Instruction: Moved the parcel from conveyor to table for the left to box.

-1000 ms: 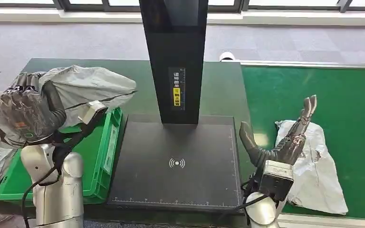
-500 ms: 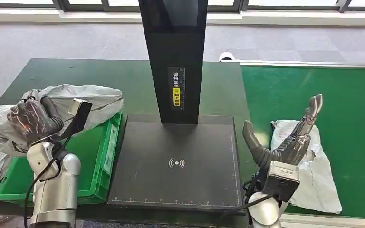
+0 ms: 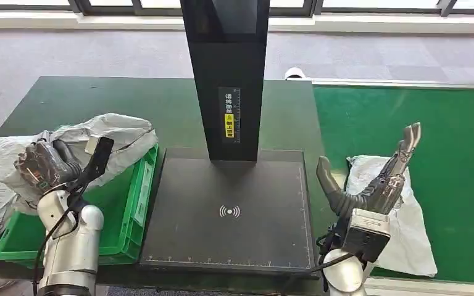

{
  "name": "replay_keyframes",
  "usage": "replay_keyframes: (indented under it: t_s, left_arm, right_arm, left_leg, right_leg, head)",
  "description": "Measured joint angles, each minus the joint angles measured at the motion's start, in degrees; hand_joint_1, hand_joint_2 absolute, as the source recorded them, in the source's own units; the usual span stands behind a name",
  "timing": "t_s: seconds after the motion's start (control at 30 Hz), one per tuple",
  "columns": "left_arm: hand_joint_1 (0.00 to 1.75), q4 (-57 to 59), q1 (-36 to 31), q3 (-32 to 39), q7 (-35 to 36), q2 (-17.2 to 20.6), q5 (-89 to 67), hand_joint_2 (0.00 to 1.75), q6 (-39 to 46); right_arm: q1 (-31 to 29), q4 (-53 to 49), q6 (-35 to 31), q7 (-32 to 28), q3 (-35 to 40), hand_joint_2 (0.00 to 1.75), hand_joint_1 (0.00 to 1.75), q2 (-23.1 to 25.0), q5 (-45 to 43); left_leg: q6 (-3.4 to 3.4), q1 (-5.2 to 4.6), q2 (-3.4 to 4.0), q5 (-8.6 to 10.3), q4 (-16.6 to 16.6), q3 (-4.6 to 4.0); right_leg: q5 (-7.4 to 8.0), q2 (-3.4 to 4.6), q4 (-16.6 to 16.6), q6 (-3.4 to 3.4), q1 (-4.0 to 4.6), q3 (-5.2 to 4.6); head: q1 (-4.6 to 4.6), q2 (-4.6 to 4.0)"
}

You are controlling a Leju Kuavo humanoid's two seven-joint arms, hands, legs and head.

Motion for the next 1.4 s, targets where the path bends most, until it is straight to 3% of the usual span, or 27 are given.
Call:
replay_keyframes:
  t_s: [0.83,0.87,0.97,1.03,1.13,1.17,1.4]
  left_arm:
    - [1.75,1.20,-0.36,0.17,0.00,0.20,0.00,1.75,0.00]
    - [0.00,1.20,-0.36,0.20,0.00,0.20,0.00,0.00,0.00]
    - [0.00,1.25,-0.36,0.22,0.00,0.20,0.02,0.00,0.00]
    - [0.00,-0.03,-0.39,1.21,-4.04,-0.97,4.43,0.00,-0.02]
    - [0.00,-8.29,-1.36,9.52,-25.04,-6.62,21.84,0.00,0.35]
    - [0.00,-9.95,-1.32,10.82,-28.87,-7.37,23.00,0.00,0.33]
    - [0.00,-16.74,-1.41,15.52,-29.81,-11.19,22.99,0.00,0.33]
  right_arm:
    - [-0.03,0.00,0.00,0.00,-0.17,1.75,0.00,0.00,0.00]
    - [-0.03,0.00,-0.02,0.00,-0.17,1.75,0.00,0.00,0.00]
    - [-0.03,0.00,0.00,0.00,-0.20,1.75,0.00,0.00,0.00]
    - [-0.11,0.02,0.00,0.02,-0.22,1.75,0.00,0.02,0.35]
    - [-0.66,0.22,0.00,0.02,-0.22,1.75,0.00,0.02,1.11]
    - [-0.86,0.28,0.00,0.02,-0.24,1.75,0.00,0.02,1.16]
    - [-1.42,0.70,0.00,0.02,-0.24,1.75,0.00,0.04,1.22]
  left_leg:
    - [0.00,0.00,0.00,0.00,0.00,0.00]
    - [0.00,0.00,0.00,0.00,0.00,0.00]
    - [0.00,0.00,0.00,0.00,0.00,0.00]
    - [0.00,0.03,0.01,0.01,0.00,-0.04]
    - [0.00,0.10,0.04,0.01,0.03,-0.08]
    - [0.00,0.08,0.03,0.00,0.03,-0.09]
    - [-0.01,0.06,0.00,0.00,0.03,-0.10]
  right_leg:
    - [0.00,0.00,0.00,0.00,0.00,0.00]
    - [0.00,0.00,0.00,0.00,0.00,0.00]
    - [0.00,0.00,0.00,0.00,0.00,0.00]
    - [0.01,0.02,0.02,-0.01,0.02,-0.03]
    - [0.06,0.04,0.00,-0.04,0.00,-0.06]
    - [0.06,0.03,0.00,-0.04,-0.02,-0.07]
    - [0.06,-0.01,0.00,-0.04,0.01,-0.06]
  head:
    - [0.00,0.00]
    - [0.00,0.00]
    - [0.00,0.00]
    - [-0.02,0.00]
    - [0.02,0.00]
    - [-0.02,0.00]
    - [0.00,0.00]
